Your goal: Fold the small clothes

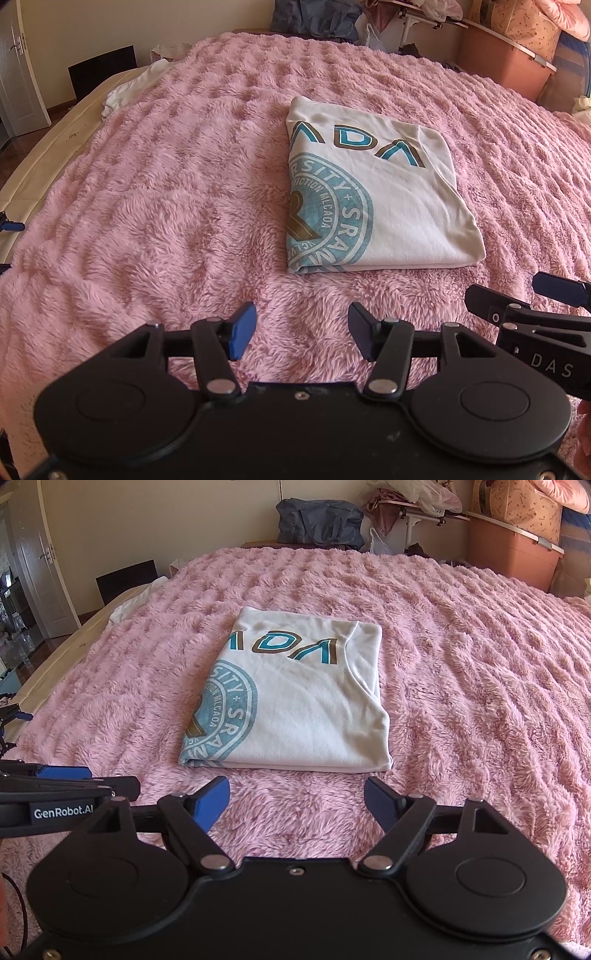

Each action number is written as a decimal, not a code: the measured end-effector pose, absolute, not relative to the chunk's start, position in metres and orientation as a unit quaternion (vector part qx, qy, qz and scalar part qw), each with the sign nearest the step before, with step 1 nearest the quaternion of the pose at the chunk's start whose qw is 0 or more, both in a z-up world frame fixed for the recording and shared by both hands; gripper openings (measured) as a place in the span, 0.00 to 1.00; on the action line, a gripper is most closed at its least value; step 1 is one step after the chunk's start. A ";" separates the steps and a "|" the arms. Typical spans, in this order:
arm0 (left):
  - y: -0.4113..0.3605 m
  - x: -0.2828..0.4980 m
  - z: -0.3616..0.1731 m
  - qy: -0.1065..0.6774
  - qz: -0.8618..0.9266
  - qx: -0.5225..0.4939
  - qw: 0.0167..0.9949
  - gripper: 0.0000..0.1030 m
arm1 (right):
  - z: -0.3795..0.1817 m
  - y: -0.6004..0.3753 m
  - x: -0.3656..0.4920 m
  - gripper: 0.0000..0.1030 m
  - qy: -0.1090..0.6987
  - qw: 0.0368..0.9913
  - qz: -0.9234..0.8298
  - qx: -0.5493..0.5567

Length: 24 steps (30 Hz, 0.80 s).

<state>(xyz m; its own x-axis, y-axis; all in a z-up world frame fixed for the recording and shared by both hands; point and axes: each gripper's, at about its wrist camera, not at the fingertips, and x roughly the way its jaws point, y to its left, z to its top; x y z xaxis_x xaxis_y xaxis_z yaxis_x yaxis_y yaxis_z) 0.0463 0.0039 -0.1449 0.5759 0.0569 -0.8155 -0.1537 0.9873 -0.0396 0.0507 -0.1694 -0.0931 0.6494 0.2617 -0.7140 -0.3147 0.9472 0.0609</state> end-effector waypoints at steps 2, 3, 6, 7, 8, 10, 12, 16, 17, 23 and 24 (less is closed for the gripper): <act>0.004 0.047 -0.146 0.458 0.058 -0.053 0.885 0.56 | -0.093 -0.169 0.050 0.81 0.387 0.908 0.159 -0.035; 0.003 0.048 -0.147 0.459 0.058 -0.051 0.885 0.56 | -0.093 -0.169 0.051 0.81 0.387 0.908 0.159 -0.034; 0.001 0.049 -0.148 0.461 0.058 -0.047 0.884 0.57 | -0.094 -0.170 0.051 0.81 0.387 0.908 0.159 -0.035; 0.001 0.049 -0.148 0.462 0.058 -0.047 0.884 0.57 | -0.093 -0.169 0.050 0.81 0.386 0.908 0.159 -0.035; 0.001 0.049 -0.148 0.461 0.059 -0.046 0.884 0.57 | -0.093 -0.169 0.050 0.81 0.386 0.908 0.159 -0.036; 0.001 0.050 -0.148 0.462 0.058 -0.045 0.884 0.57 | -0.093 -0.170 0.051 0.81 0.385 0.908 0.158 -0.037; 0.001 0.050 -0.149 0.464 0.057 -0.046 0.883 0.57 | -0.094 -0.168 0.051 0.82 0.386 0.908 0.158 -0.040; 0.000 0.051 -0.150 0.465 0.059 -0.046 0.882 0.57 | -0.095 -0.169 0.052 0.82 0.386 0.908 0.159 -0.035; 0.000 0.051 -0.151 0.466 0.060 -0.046 0.882 0.57 | -0.095 -0.169 0.052 0.82 0.387 0.907 0.161 -0.032; 0.000 0.050 -0.152 0.467 0.061 -0.044 0.881 0.57 | -0.096 -0.168 0.051 0.82 0.388 0.907 0.160 -0.034; 0.000 0.050 -0.152 0.468 0.060 -0.043 0.881 0.57 | -0.096 -0.168 0.051 0.83 0.388 0.907 0.159 -0.035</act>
<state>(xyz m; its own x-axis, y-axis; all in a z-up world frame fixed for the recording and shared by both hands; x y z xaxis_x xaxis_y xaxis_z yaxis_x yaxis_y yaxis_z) 0.0498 0.0003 -0.1515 0.5555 0.0652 -0.8290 -0.1463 0.9890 -0.0202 0.0512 -0.1682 -0.0964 0.6480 0.2617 -0.7153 -0.3166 0.9467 0.0595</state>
